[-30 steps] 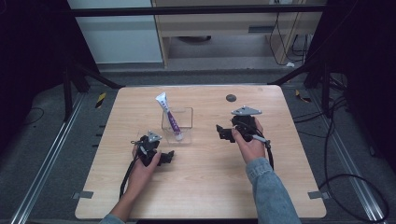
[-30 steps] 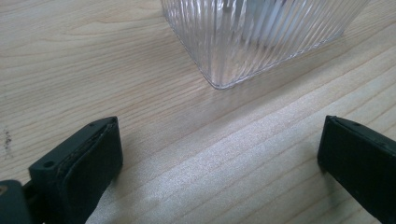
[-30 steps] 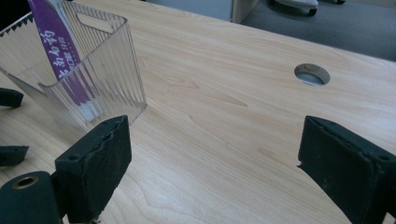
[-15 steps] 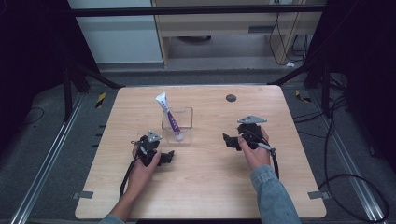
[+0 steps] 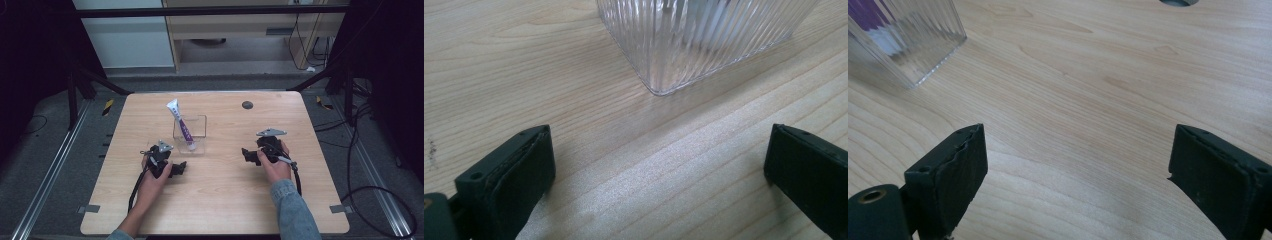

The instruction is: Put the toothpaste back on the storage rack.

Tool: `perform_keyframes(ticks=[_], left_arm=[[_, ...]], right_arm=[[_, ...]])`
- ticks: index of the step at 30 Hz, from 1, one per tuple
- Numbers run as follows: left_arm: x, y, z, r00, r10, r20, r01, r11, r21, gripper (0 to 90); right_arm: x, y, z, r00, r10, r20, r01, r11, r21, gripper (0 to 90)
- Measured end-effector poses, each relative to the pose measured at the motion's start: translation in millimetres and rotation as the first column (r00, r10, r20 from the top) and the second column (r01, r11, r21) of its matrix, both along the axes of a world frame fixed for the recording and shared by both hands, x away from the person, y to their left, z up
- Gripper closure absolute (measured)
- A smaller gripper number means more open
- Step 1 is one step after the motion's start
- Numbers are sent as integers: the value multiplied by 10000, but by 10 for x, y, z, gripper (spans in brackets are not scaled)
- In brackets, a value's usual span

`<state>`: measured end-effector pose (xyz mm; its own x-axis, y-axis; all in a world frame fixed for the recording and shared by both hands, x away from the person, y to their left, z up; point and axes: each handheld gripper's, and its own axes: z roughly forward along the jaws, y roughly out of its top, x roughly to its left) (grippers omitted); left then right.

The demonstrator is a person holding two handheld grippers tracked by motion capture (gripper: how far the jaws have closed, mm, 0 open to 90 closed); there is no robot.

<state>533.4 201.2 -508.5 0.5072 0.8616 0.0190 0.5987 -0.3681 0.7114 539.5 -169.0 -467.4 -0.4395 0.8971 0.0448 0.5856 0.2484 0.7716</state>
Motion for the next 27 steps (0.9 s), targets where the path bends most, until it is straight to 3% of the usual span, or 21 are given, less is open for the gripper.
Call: perform_keyframes(ticks=[13, 18, 27], left_arm=[[0, 0, 0, 10000, 0, 2, 0, 10000, 1, 0], [0, 0, 0, 10000, -1, 3, 1, 10000, 1, 0], [0, 0, 0, 10000, 0, 2, 0, 10000, -2, 0]], right_arm=[[30, -118, -128, 9995, -158, -284, 152, 9997, -200, 85], [21, -192, -169, 9986, -532, -11, 532, 9986, 35, 93], [78, -321, -218, 9949, -1009, -67, 1008, 9949, -57, 93]])
